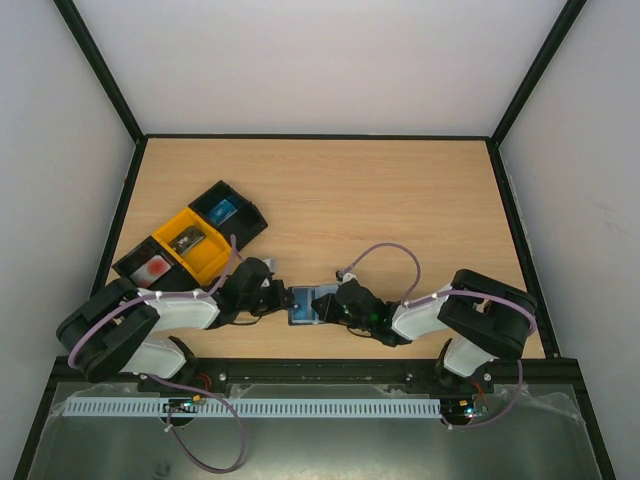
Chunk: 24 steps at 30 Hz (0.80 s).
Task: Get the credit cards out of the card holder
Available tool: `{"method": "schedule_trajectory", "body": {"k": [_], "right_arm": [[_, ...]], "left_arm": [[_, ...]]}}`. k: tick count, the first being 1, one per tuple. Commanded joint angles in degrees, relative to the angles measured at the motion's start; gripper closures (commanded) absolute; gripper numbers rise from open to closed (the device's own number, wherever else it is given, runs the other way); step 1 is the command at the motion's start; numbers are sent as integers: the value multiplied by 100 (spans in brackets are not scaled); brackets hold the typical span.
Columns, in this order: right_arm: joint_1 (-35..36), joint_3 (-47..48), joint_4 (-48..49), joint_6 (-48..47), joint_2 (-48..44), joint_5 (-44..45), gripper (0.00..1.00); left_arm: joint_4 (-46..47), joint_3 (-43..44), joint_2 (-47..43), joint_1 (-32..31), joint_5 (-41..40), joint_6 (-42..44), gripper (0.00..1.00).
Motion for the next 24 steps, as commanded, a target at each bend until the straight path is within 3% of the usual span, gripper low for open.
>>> {"method": "schedule_trajectory", "body": {"k": [1, 12, 21, 24], "right_arm": [[-13, -53, 585, 86, 124, -135, 97], [-81, -615, 1078, 244, -126, -33, 98], [-144, -431, 817, 267, -61, -149, 97], [-145, -243, 705, 305, 126, -299, 87]], "left_arm": [[87, -132, 64, -17, 60, -52, 97], [-3, -132, 147, -20, -76, 2, 91], [-47, -101, 185, -20, -82, 33, 89], [-65, -127, 165, -19, -130, 39, 92]]}}
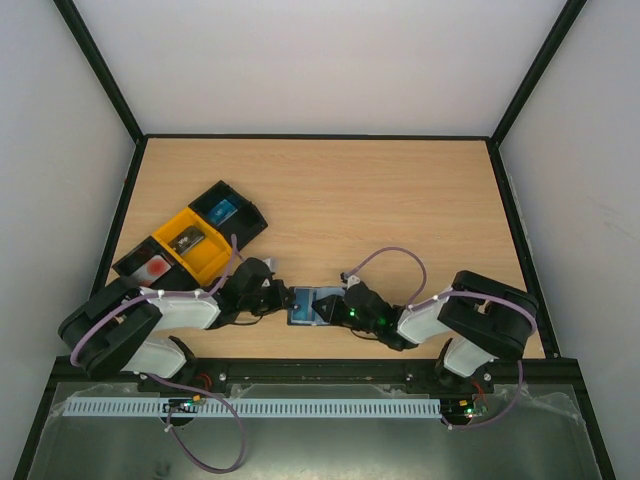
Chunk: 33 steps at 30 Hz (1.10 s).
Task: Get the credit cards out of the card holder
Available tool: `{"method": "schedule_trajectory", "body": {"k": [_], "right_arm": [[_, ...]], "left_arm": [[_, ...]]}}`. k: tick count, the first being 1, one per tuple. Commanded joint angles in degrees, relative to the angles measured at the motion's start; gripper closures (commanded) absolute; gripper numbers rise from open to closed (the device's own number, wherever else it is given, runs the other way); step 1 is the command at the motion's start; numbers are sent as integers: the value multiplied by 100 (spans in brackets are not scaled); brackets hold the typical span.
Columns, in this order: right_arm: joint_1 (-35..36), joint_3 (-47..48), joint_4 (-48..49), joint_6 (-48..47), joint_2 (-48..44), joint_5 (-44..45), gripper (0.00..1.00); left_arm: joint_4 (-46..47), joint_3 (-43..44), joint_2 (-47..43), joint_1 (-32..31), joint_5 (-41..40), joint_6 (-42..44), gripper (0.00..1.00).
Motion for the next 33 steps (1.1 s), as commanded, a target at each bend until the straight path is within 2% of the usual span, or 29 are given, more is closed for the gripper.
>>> {"method": "schedule_trajectory", "body": {"k": [1, 3, 17, 24, 33], "right_arm": [[-33, 313, -146, 78, 242, -125, 86], [-27, 331, -260, 167, 292, -18, 85], [-28, 534, -1510, 255, -98, 727, 86], [-29, 481, -852, 297, 205, 435, 86], [-29, 489, -583, 290, 369, 284, 86]], "left_arm": [[-293, -90, 97, -19, -114, 84, 94], [-224, -87, 158, -19, -52, 77, 97], [-374, -60, -42, -33, -65, 39, 95], [-316, -171, -10, -33, -96, 28, 97], [-106, -323, 54, -33, -43, -45, 97]]}}
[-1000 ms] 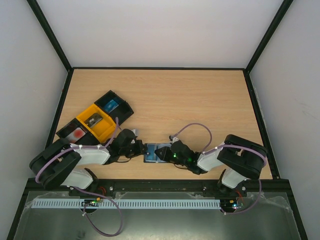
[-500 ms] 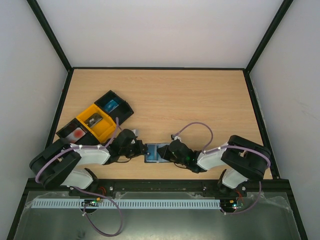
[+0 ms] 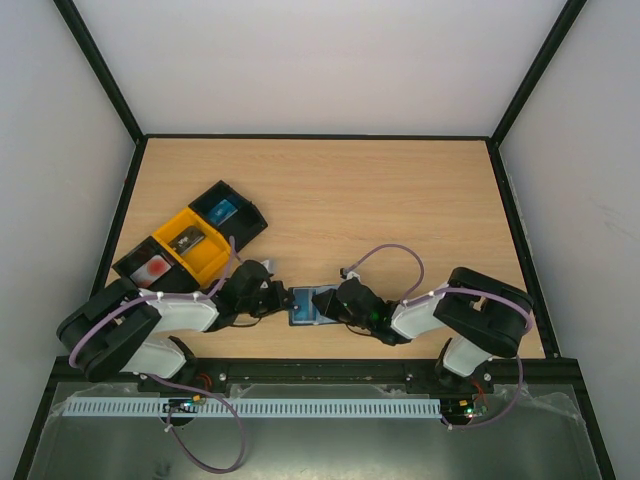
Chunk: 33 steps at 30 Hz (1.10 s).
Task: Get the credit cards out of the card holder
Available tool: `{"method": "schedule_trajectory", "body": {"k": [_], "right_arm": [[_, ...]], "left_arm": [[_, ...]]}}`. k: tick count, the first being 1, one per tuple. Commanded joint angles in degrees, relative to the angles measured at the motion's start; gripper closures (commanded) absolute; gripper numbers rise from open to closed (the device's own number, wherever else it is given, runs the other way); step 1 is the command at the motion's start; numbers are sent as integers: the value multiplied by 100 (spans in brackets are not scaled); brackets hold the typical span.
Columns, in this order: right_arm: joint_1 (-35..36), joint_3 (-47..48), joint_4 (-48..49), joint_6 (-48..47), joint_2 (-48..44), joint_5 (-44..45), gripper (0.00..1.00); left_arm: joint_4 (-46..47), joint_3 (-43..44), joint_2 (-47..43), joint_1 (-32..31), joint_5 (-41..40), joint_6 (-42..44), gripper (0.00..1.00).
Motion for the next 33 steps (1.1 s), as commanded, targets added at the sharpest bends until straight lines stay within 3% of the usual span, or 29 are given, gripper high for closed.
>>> {"method": "schedule_trajectory", "body": {"k": [1, 8, 12, 14, 21, 25, 33], "right_arm": [[-19, -33, 55, 34, 150, -63, 86], [-60, -110, 199, 101, 55, -85, 85], [-70, -126, -9, 58, -90, 67, 85], [-66, -137, -66, 51, -157, 101, 85], [-64, -195, -125, -62, -269, 147, 85], [-67, -190, -134, -83, -267, 132, 85], [-75, -119, -274, -155, -270, 187, 85]], "left_arm": [[-266, -165, 130, -21, -31, 15, 97], [-207, -164, 204, -21, 17, -34, 97], [-711, 65, -229, -21, -97, 27, 83], [-759, 142, -444, -20, -55, 33, 81], [-758, 384, -430, -13, -33, 108, 96], [-390, 411, -152, -13, 158, 110, 97], [-729, 372, 279, -11, -282, 220, 97]]}}
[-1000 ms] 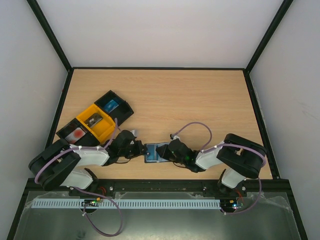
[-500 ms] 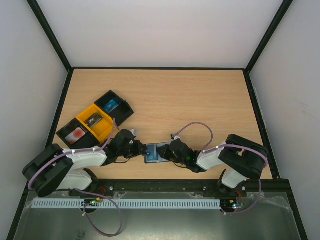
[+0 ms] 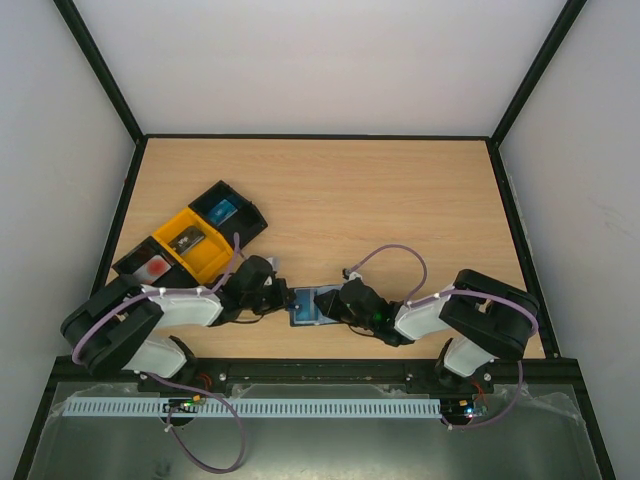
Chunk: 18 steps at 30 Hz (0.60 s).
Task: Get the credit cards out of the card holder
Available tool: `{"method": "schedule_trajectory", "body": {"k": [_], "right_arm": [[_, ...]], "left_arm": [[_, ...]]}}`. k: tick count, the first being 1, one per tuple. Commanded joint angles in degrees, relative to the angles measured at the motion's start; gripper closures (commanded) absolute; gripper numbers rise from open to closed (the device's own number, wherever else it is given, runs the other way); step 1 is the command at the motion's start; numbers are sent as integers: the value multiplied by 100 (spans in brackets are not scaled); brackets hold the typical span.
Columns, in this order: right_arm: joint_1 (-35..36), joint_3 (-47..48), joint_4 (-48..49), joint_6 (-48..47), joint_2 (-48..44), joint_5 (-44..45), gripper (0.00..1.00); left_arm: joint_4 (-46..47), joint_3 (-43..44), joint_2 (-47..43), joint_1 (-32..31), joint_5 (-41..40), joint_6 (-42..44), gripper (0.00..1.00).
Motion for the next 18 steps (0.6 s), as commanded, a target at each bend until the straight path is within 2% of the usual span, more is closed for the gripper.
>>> {"method": "schedule_trajectory", "body": {"k": [1, 10, 18], "right_arm": [[-28, -5, -219, -120, -65, 191, 85], [-110, -160, 445, -24, 222, -154, 85], [-149, -265, 875, -36, 264, -307, 91]], "left_arm": [[-164, -34, 185, -11, -280, 95, 97], [8, -280, 194, -13, -275, -5, 97], [247, -468, 170, -17, -210, -131, 97]]}}
